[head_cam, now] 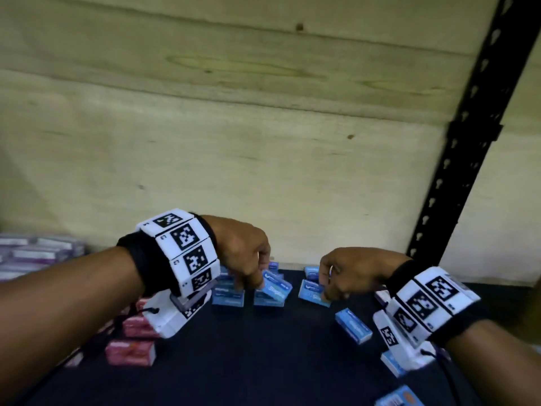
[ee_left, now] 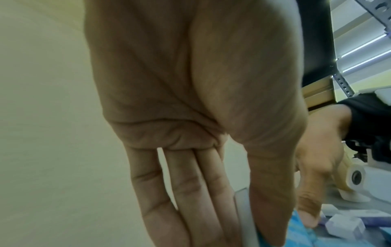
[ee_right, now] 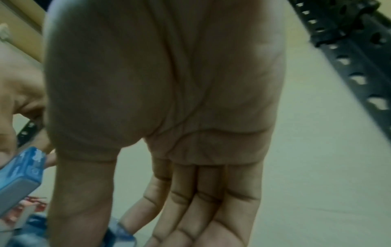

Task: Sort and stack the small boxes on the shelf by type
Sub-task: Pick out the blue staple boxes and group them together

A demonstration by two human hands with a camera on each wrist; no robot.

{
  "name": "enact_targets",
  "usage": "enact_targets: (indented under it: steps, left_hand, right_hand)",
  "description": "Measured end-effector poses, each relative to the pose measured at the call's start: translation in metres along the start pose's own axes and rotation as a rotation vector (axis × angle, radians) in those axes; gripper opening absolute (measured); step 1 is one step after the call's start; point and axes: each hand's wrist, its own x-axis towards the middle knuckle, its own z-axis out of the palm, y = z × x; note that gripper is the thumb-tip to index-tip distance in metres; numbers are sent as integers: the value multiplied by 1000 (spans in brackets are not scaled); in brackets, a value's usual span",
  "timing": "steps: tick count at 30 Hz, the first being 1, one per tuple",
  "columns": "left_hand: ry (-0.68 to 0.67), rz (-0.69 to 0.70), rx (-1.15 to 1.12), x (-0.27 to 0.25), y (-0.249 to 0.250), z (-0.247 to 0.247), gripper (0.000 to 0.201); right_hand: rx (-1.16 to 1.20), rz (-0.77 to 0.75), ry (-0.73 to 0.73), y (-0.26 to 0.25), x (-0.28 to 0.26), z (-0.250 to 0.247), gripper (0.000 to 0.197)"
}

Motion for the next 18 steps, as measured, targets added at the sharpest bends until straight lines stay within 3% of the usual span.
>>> enact_targets:
  steps: [8, 18]
  left_hand:
    - [-26, -114, 77, -35, -39, 30, 25]
    - [-29, -125, 278, -37, -34, 53, 36]
  right_hand:
    - [-2, -40, -125, -52, -6, 18, 17]
    - [-34, -14, -52, -71, -16, 39, 19]
